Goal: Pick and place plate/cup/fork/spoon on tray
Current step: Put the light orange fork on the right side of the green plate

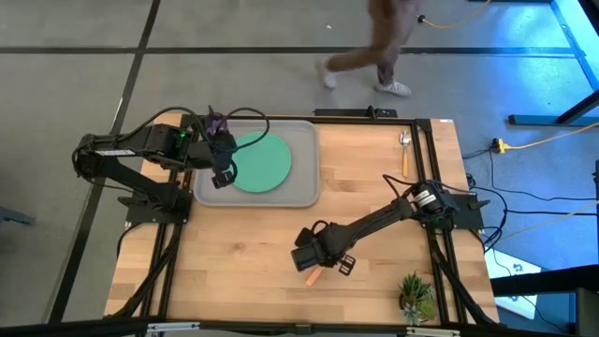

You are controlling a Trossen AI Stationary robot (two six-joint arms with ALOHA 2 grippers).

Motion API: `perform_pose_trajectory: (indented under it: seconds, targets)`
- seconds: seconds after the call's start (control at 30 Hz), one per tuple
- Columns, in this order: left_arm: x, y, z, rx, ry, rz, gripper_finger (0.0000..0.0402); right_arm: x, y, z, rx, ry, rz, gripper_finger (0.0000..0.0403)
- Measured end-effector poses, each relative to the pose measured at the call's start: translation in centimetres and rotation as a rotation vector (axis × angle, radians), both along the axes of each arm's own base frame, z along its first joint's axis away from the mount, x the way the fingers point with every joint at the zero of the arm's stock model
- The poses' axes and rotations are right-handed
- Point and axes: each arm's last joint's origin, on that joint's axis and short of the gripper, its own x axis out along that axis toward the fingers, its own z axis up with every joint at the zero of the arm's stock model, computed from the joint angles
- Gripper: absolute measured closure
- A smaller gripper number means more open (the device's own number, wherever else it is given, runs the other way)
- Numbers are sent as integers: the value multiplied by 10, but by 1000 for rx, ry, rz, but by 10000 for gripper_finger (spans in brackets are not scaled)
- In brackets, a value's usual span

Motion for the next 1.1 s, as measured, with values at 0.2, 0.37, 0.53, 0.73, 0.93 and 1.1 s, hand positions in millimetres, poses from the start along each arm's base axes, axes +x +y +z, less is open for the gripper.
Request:
perform_pose_trajectory:
  seconds: [0.2, 0.37, 0.53, 0.73, 0.93, 1.1]
  targets:
    - [0, 0, 0, 0, 0, 0, 351, -6, -3, 0, 60, 100, -3, 324]
    - [0, 0, 0, 0, 0, 0, 351, -12, -3, 0, 73, 166, -9, 324]
    - [0, 0, 0, 0, 0, 0, 351, -8, -4, 0, 48, 123, -32, 324]
    - [0, 0, 0, 0, 0, 0, 351, -8, -6, -1, 40, 119, -37, 324]
    - [0, 0, 0, 0, 0, 0, 351, -9, -6, -9, 46, 105, -39, 324]
    - [0, 0, 0, 0, 0, 0, 351, -10, -6, -20, 82, 101, -56, 324]
